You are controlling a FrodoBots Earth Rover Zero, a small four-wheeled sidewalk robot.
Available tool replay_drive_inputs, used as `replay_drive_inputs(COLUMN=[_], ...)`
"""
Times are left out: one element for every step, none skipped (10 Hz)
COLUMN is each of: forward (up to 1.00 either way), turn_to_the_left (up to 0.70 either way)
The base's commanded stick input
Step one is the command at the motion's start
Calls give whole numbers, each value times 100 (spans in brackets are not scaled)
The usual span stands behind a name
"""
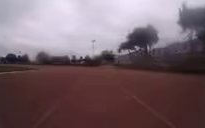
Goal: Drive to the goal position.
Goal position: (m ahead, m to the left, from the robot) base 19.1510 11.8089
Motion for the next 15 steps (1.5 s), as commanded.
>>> replay_drive_inputs(forward=[70, 70, 70, 70, 70, 70, 70, 70, 70, 70, 70, 70, 70, 70, 70], turn_to_the_left=[-14, -14, -14, -14, -14, -14, -14, -14, -14, -14, -14, -14, -14, -14, -14])
